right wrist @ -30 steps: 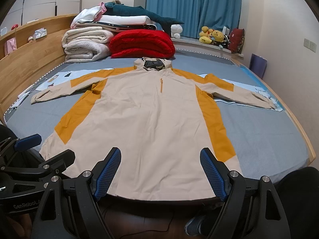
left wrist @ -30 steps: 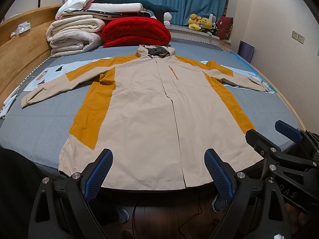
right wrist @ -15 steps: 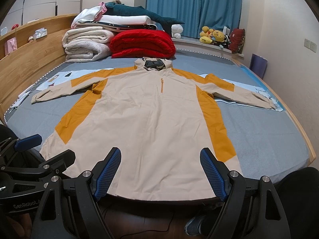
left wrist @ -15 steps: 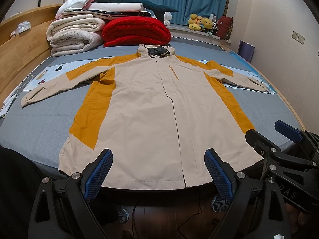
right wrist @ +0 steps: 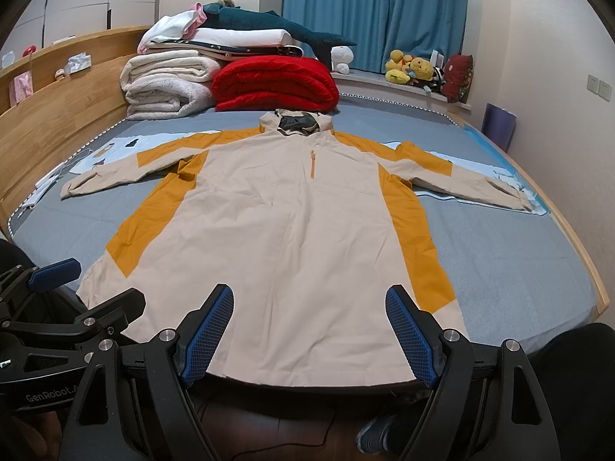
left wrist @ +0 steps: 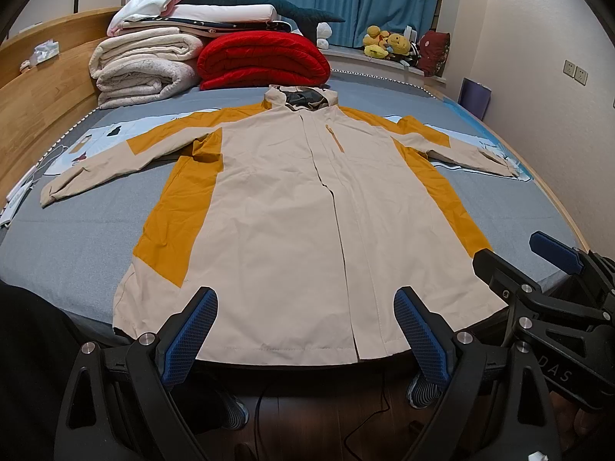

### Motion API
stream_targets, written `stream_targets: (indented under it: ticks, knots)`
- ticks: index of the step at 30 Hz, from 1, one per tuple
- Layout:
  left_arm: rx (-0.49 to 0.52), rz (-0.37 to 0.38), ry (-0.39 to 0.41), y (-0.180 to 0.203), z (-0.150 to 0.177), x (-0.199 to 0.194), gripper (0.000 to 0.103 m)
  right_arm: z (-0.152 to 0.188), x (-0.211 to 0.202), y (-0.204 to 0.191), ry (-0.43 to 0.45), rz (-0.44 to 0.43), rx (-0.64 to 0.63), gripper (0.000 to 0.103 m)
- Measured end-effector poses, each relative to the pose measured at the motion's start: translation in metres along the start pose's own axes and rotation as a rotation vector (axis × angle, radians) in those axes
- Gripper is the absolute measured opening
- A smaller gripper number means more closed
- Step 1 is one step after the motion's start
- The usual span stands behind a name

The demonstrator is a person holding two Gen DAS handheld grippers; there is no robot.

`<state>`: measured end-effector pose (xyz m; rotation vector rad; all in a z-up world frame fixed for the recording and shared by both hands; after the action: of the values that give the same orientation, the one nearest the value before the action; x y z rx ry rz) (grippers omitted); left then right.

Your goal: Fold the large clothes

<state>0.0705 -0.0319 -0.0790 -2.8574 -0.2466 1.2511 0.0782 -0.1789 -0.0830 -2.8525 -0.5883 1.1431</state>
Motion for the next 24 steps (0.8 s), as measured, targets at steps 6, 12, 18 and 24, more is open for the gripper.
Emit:
stream_targets:
  ticks: [6,12,18,24]
  knots:
    - [0.033,-0.001,0.022,0.002,0.0,-0.006,0.076,0.002,-0.001,-0.002,0.009,-0.015,0.007,0.082]
    - [-0.027,0.009,-0.008,-0.008,-0.012,-0.019,0.066,-0.001,-0.001,-0.003,0.015,-0.024,0.019,0.082]
    - [-0.036,0.026,0.019,-0.006,-0.023,-0.03,0.06,-0.008,-0.001,0.009,0.002,-0.023,0.065,0.079]
    - [0.001,0.005,0.048,-0.015,-0.039,-0.011,0.036,-0.015,0.019,0.023,-0.067,-0.029,0.112,0.073]
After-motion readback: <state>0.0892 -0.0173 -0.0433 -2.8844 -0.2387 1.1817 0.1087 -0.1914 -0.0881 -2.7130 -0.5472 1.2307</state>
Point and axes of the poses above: each gripper's, at about its wrist camera, not at the fingertips, and x roughly the way its jaws point, y to its right, z to its underside, the point moved 8 cm from there along x, roughly the way its jaws point, and after that the axes turned 14 degrees about -z, right-handed, at the moved point
